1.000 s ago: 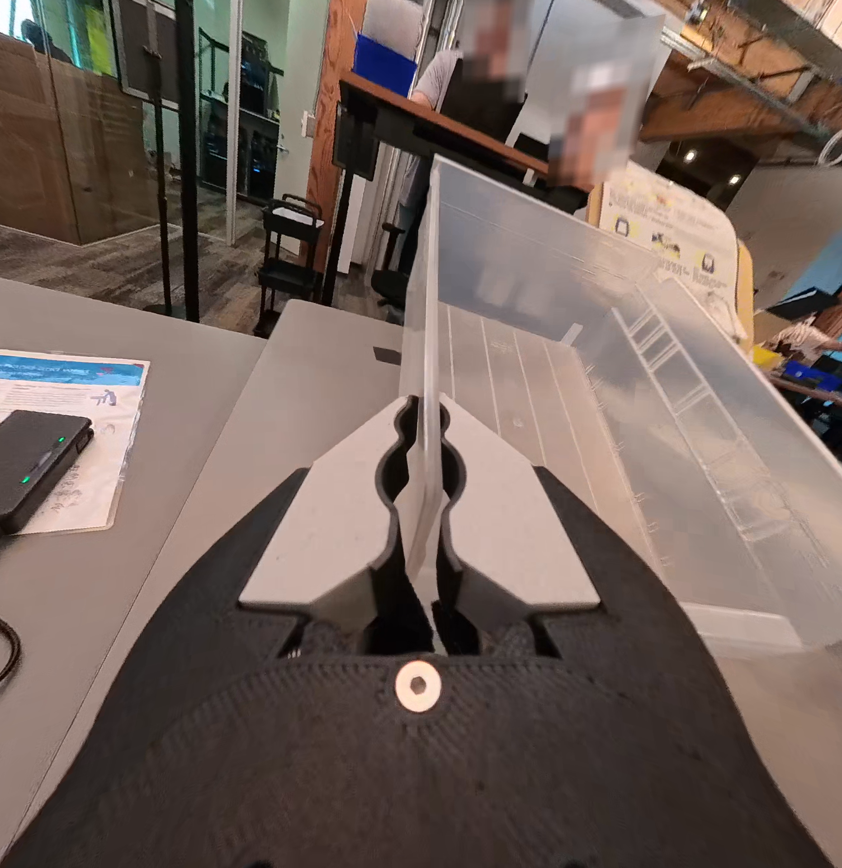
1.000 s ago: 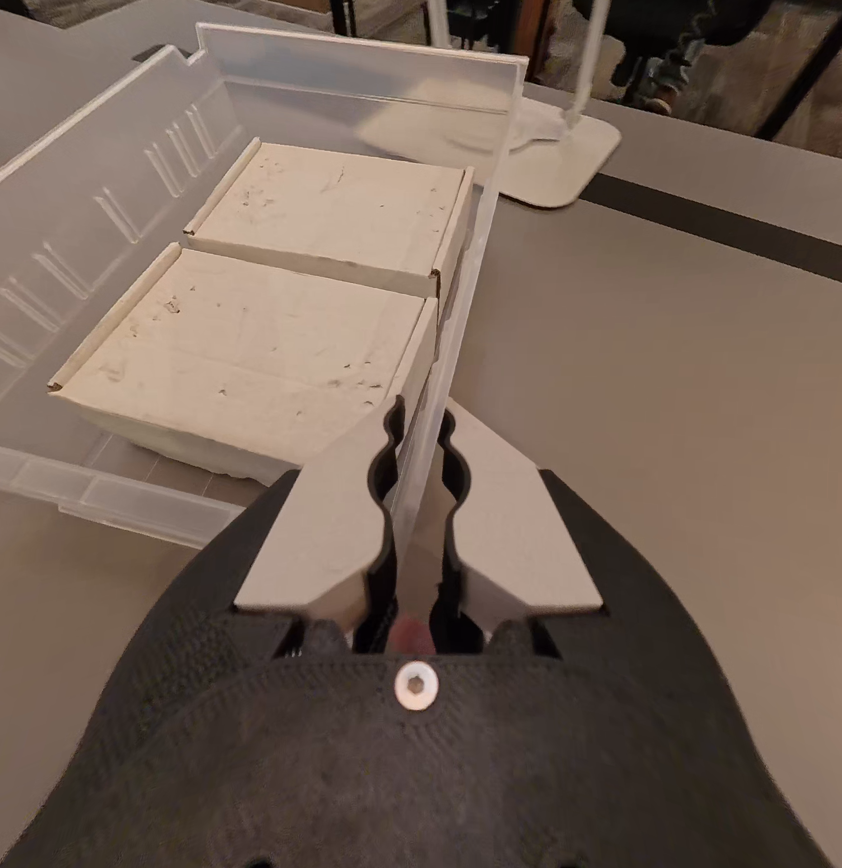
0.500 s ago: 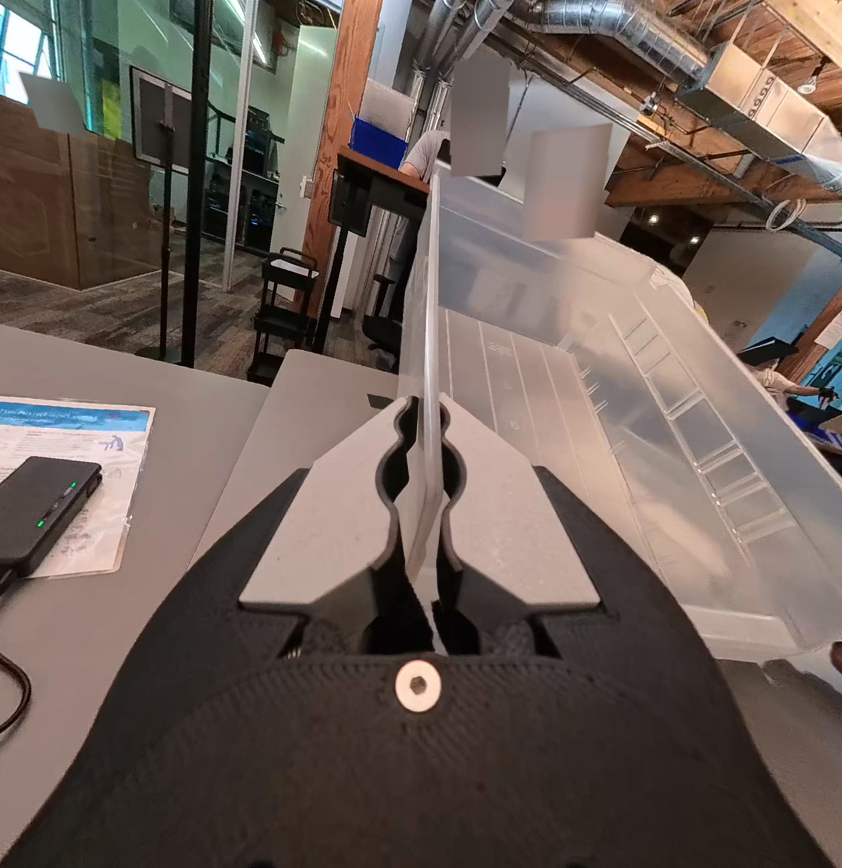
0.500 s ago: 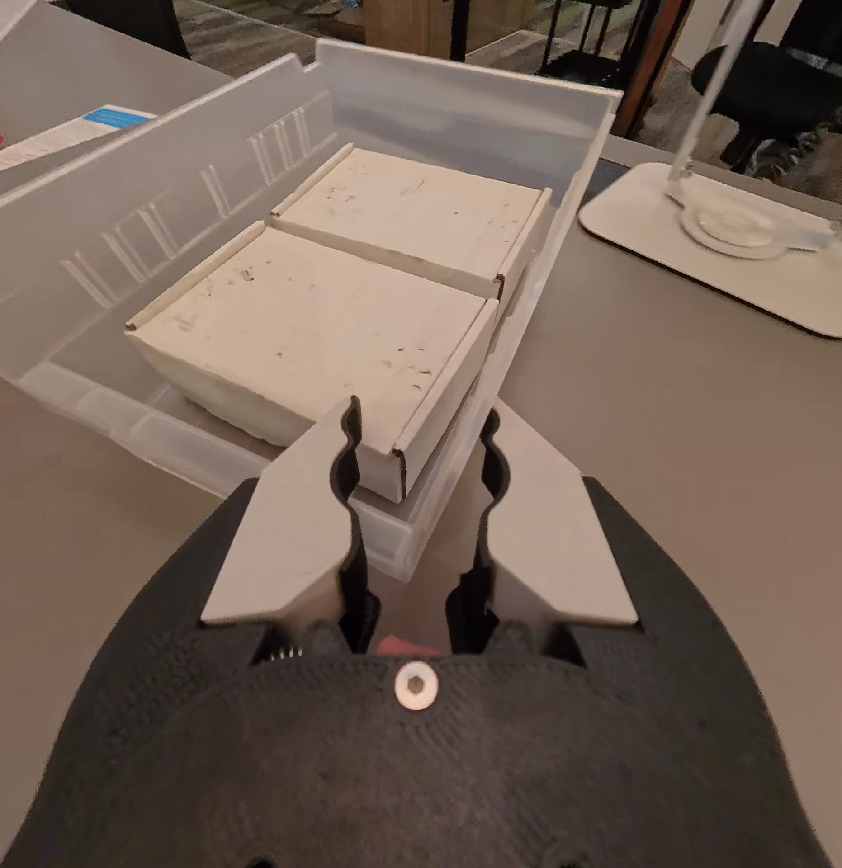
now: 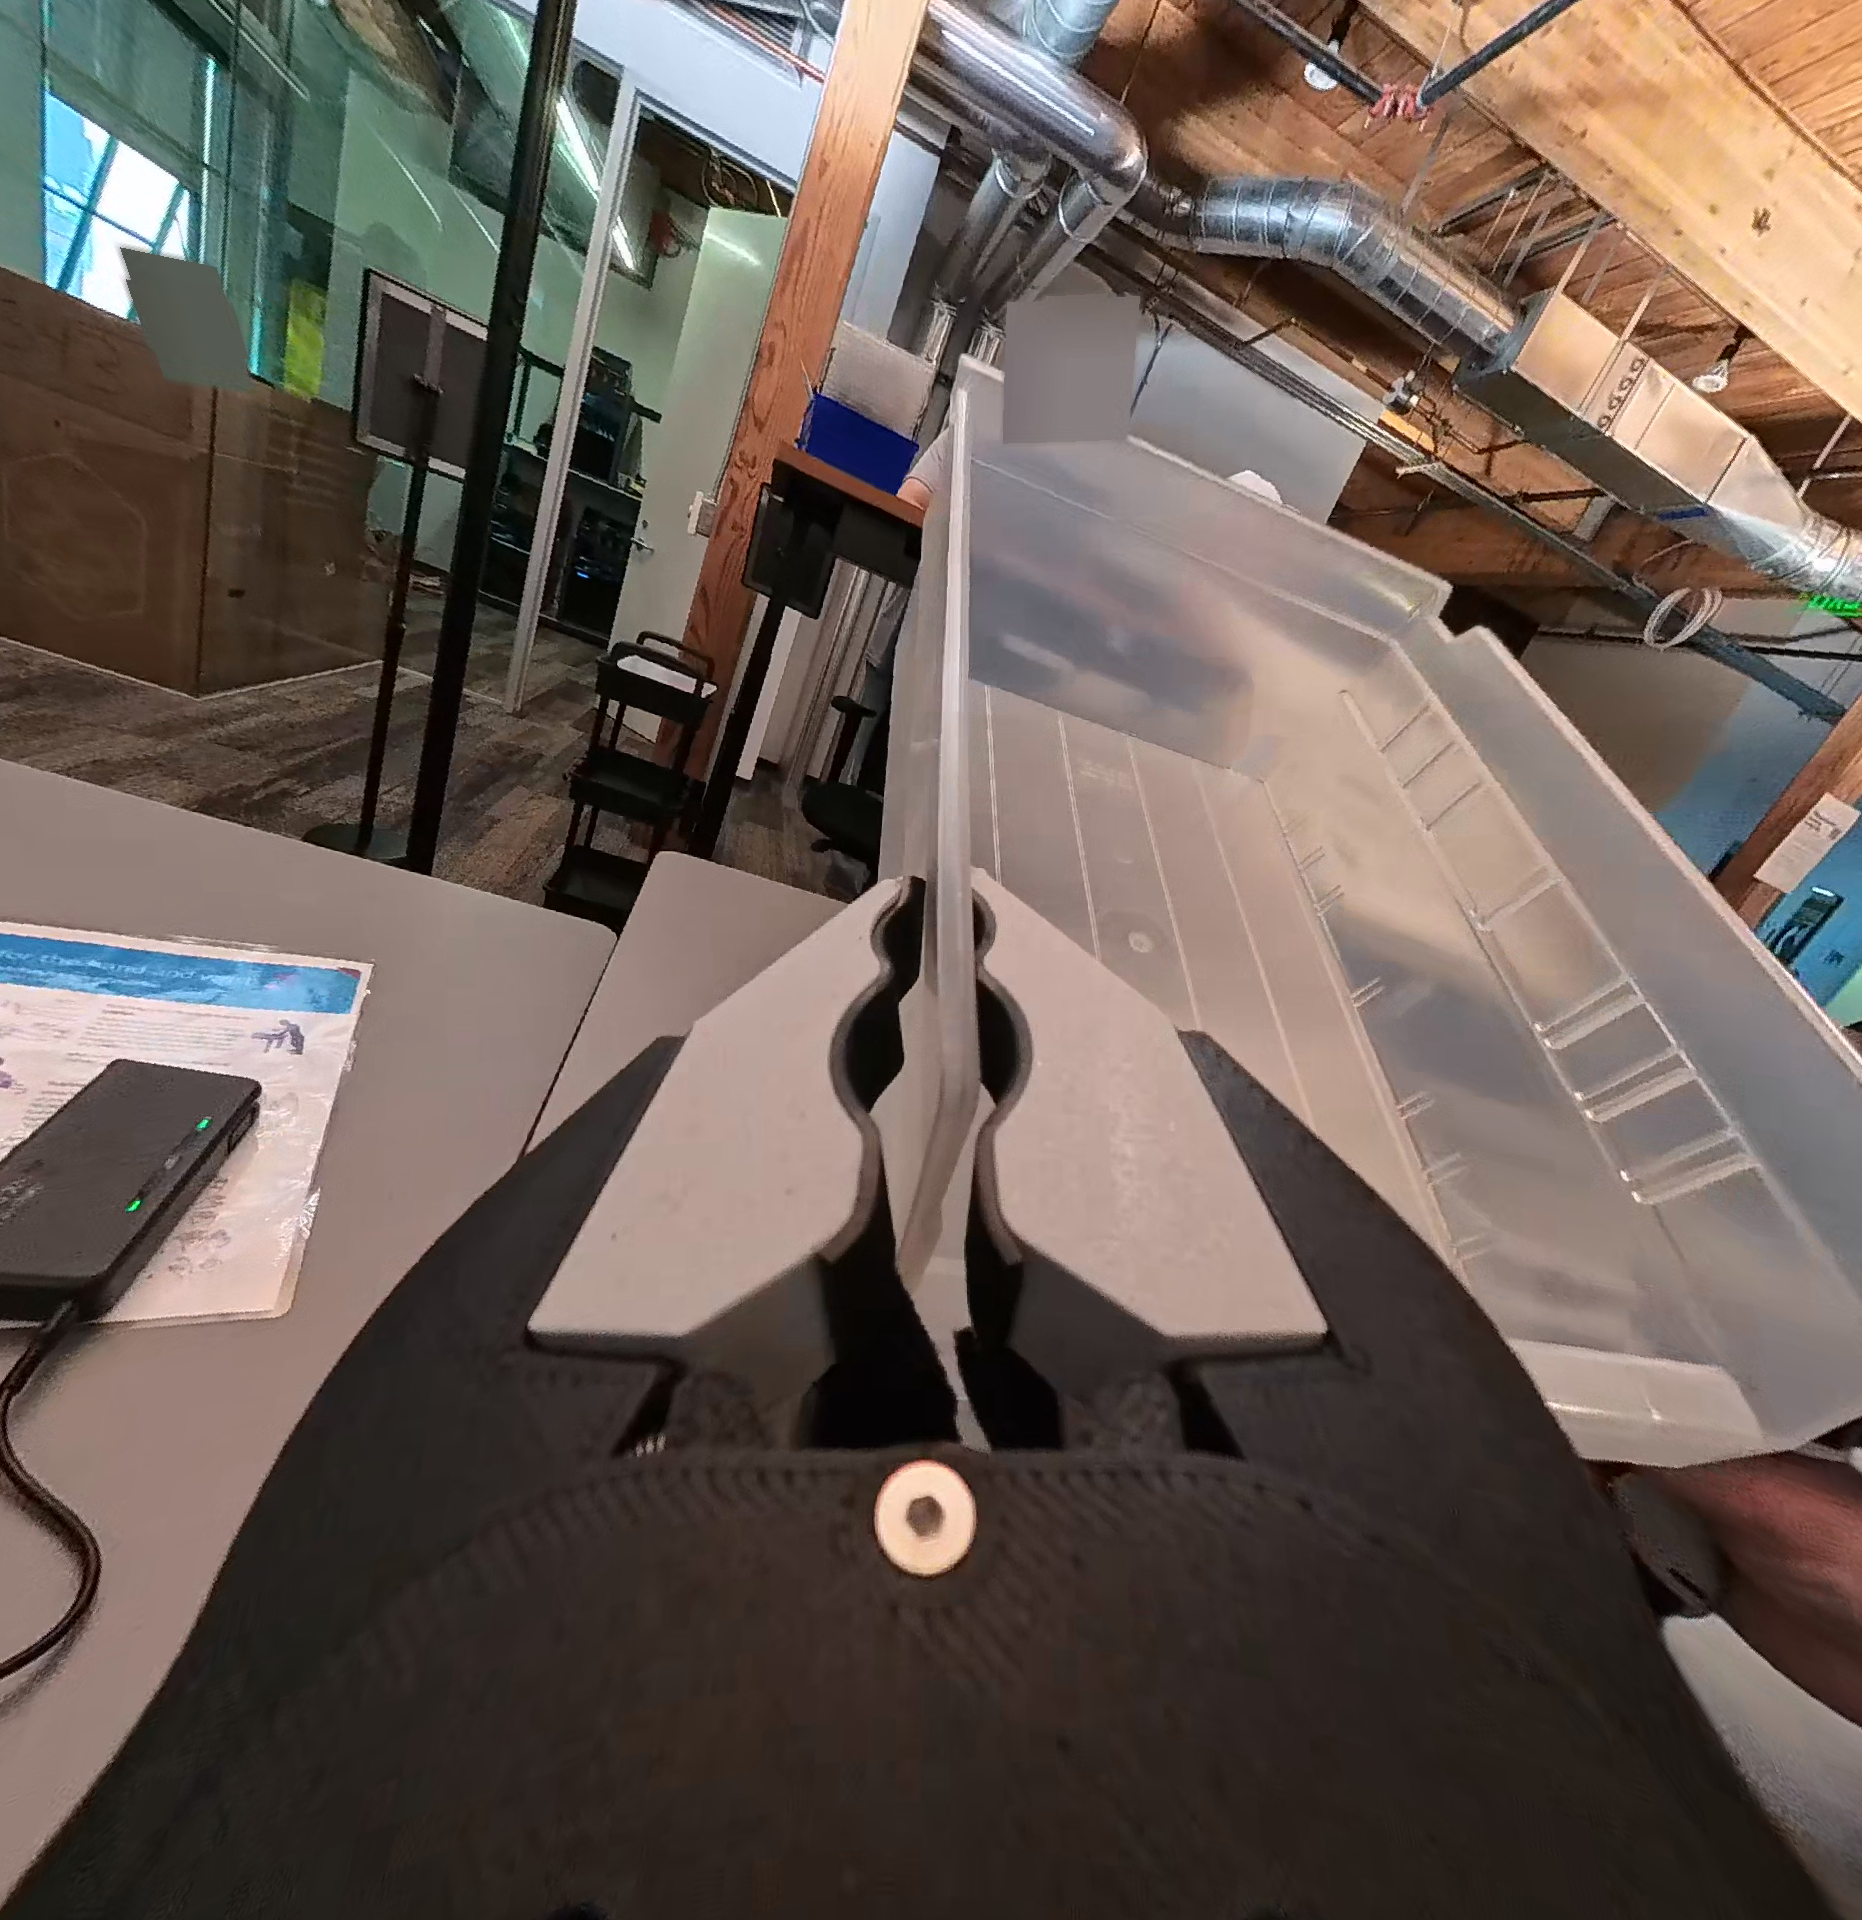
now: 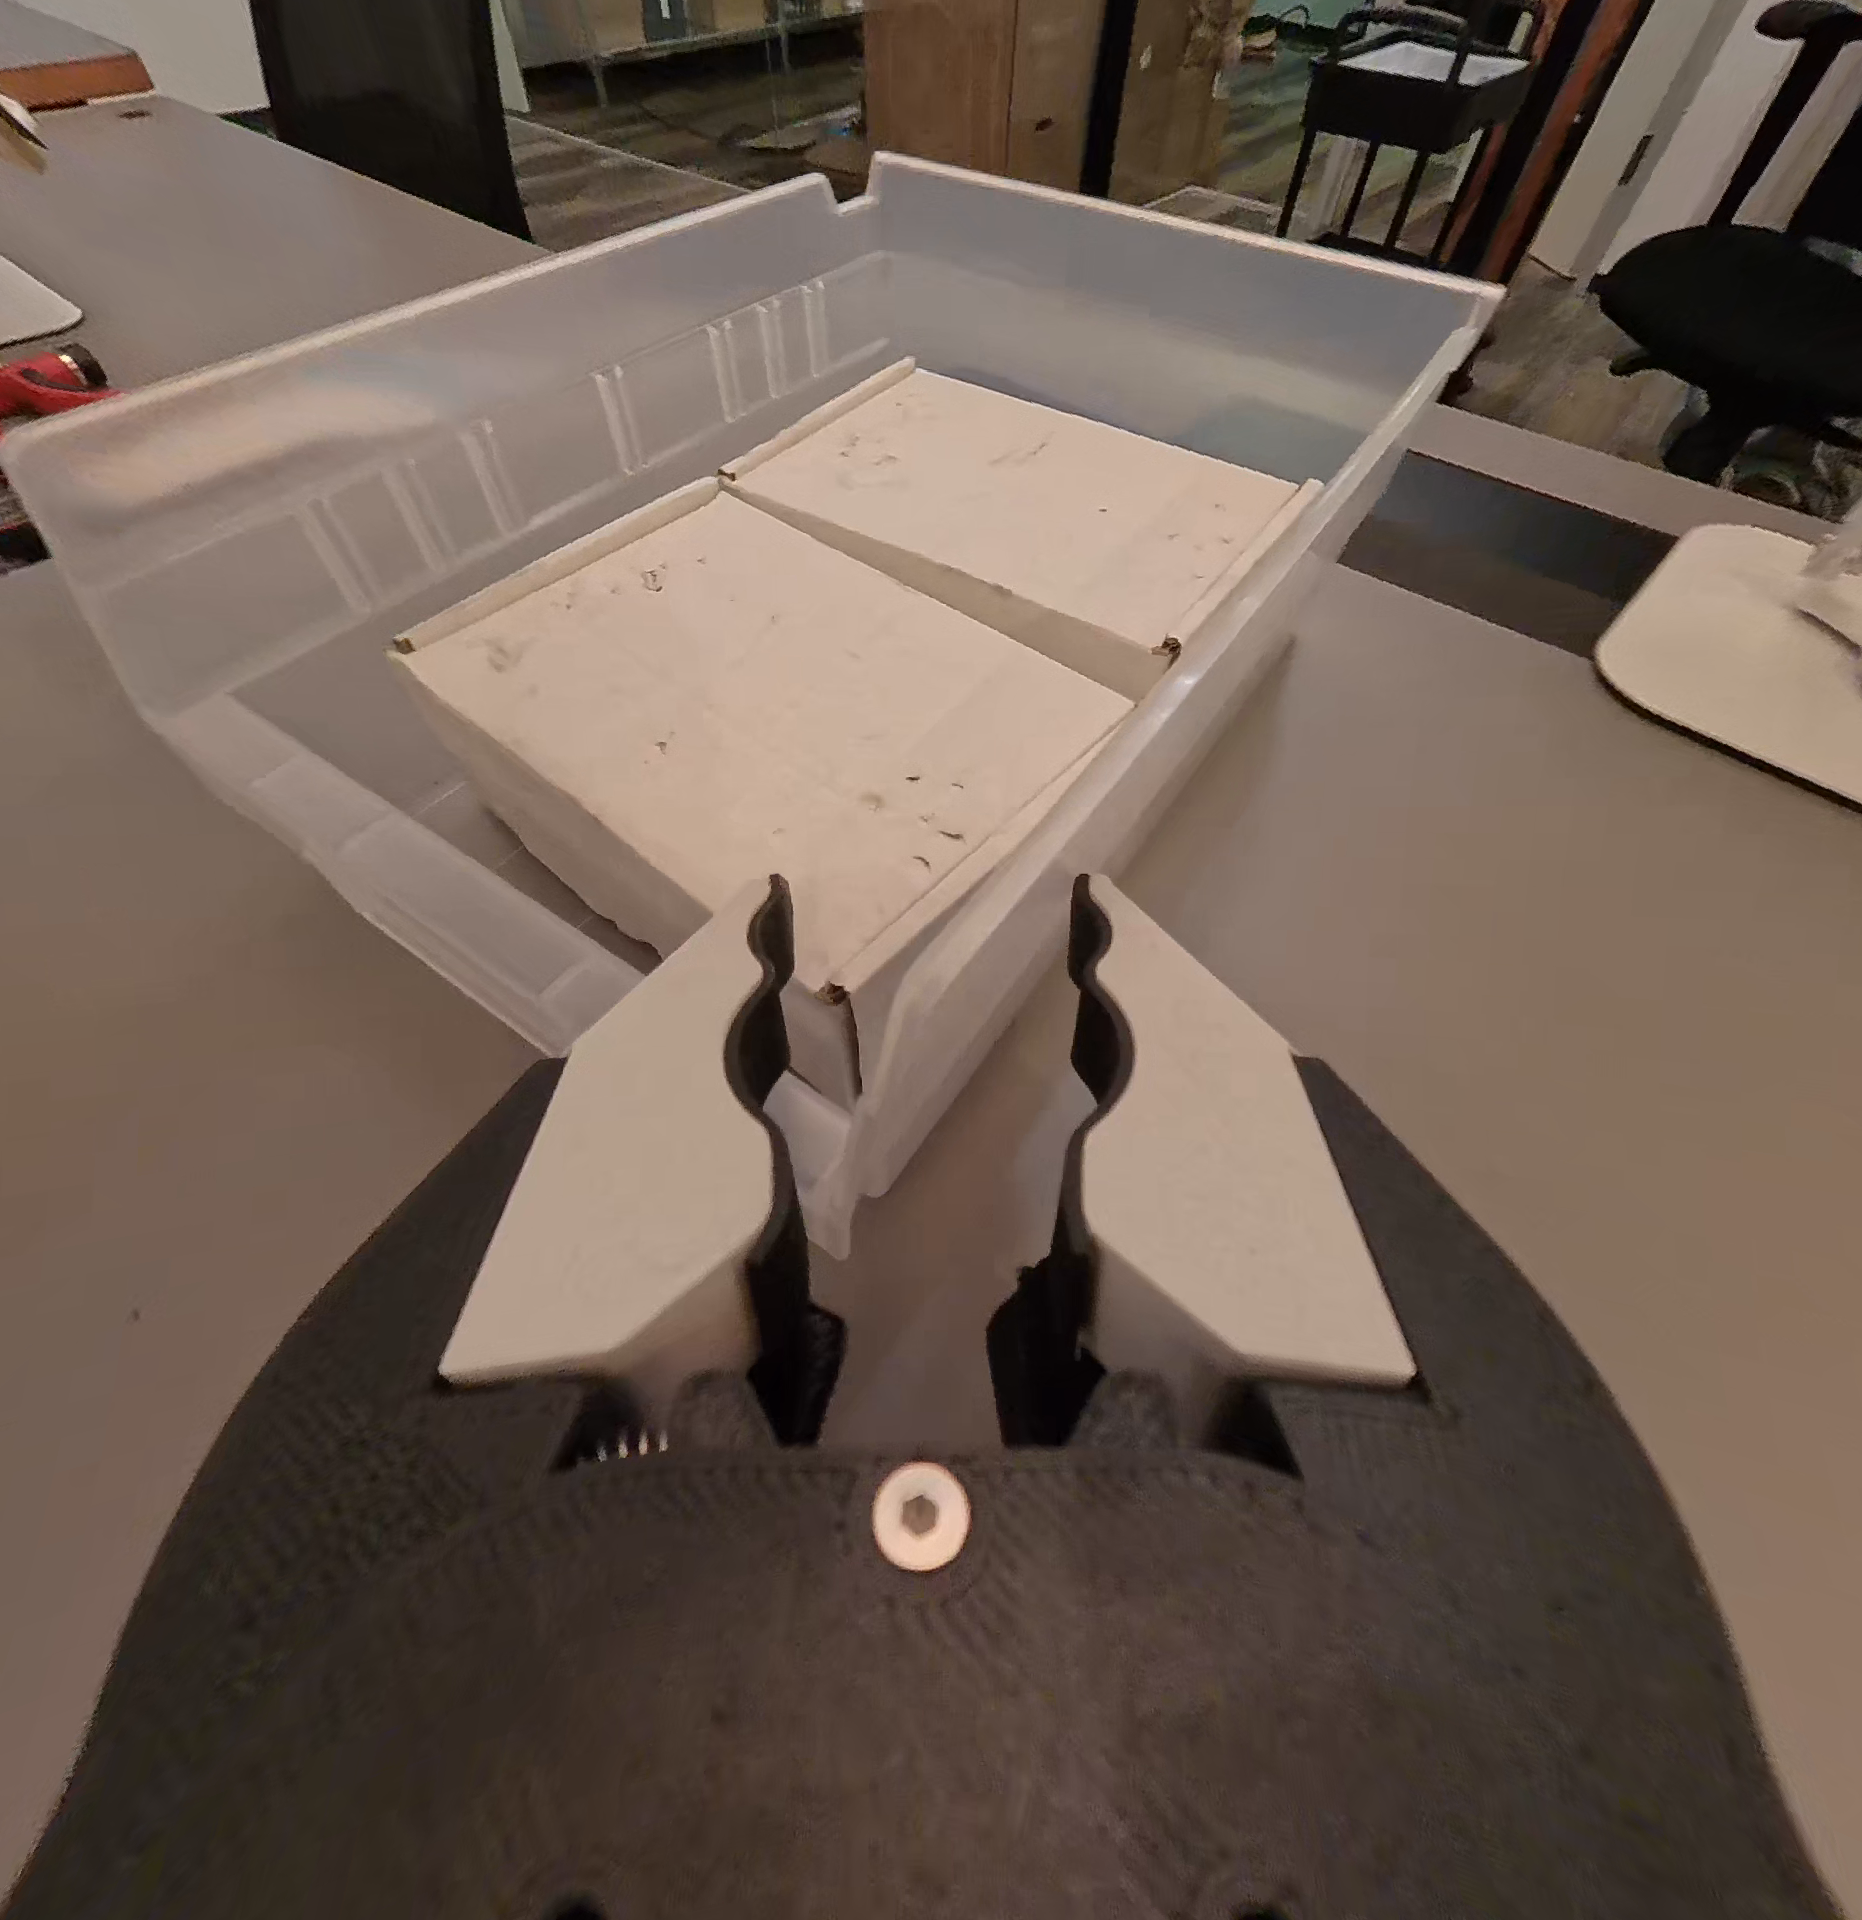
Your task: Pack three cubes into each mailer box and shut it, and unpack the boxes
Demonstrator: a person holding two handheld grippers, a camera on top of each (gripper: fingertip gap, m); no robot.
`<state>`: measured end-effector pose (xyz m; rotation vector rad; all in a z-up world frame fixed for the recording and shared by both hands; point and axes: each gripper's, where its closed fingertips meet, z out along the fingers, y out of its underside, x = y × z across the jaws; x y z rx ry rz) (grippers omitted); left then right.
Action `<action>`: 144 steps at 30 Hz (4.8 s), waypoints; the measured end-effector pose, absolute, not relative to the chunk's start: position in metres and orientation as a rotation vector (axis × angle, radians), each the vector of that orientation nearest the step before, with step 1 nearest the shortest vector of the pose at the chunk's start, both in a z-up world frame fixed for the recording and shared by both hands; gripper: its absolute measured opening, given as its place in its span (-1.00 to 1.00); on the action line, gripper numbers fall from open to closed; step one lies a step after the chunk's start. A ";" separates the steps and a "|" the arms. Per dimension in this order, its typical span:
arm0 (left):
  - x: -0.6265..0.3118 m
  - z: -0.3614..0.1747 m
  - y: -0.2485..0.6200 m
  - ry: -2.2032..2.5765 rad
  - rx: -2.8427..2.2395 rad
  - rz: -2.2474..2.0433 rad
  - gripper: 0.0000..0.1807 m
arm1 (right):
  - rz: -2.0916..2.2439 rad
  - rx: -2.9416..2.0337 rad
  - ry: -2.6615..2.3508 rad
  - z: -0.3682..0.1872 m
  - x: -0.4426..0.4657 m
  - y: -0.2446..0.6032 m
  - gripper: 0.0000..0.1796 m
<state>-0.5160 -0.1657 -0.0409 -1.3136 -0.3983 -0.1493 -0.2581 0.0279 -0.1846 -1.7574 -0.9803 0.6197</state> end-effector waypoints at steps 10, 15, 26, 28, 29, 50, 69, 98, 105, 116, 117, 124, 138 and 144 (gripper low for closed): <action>-0.512 -0.018 -0.172 -0.392 -1.252 -0.144 -0.98 | 0.662 -1.733 -1.081 -0.188 -0.343 -0.009 -0.35; -0.509 -0.016 -0.173 -0.381 -1.257 -0.138 -0.98 | 0.671 -1.739 -1.144 -0.190 -0.362 -0.014 -0.33; -0.460 -0.008 -0.145 -0.303 -1.302 -0.174 -0.98 | 0.742 -1.678 -1.170 -0.165 -0.282 -0.008 -0.28; -0.433 -0.008 -0.129 -0.263 -1.335 -0.166 -0.97 | 0.759 -1.665 -1.120 -0.152 -0.242 0.000 -0.28; -0.417 -0.009 -0.120 -0.236 -1.358 -0.160 -0.98 | 0.769 -1.662 -1.106 -0.147 -0.219 0.004 -0.28; -0.071 -0.122 0.100 0.103 -1.763 -0.484 -0.97 | 0.699 -1.766 -0.573 -0.137 0.117 -0.006 -0.04; 0.090 -0.162 0.132 0.238 -1.864 -0.735 -0.60 | 0.291 -1.940 -0.493 -0.167 0.238 0.124 -0.45; 0.074 -0.042 0.063 0.734 -1.454 -0.474 -0.16 | 0.052 -1.676 -0.418 -0.087 0.344 0.190 -0.53; -0.131 -0.011 0.018 0.822 -1.519 0.035 -0.31 | 0.341 -1.568 -0.995 -0.088 0.169 0.109 -0.62; -0.350 -0.015 -0.006 0.702 -1.740 0.414 -0.50 | 0.681 -1.445 -1.468 -0.144 -0.046 0.039 -0.64; -0.360 -0.024 -0.002 0.717 -1.771 0.438 -0.50 | 0.735 -1.452 -1.462 -0.147 -0.058 0.038 -0.64; -0.395 -0.119 0.017 1.153 -2.054 0.426 -0.18 | 0.861 -1.502 -1.487 -0.181 -0.078 0.038 -0.68; -0.407 -0.188 0.025 1.558 -2.374 0.078 0.34 | 0.990 -1.437 -1.488 -0.179 -0.070 0.034 -0.69; -0.414 -0.211 0.023 1.655 -2.451 0.065 0.38 | 0.981 -1.433 -1.505 -0.181 -0.070 0.032 -0.69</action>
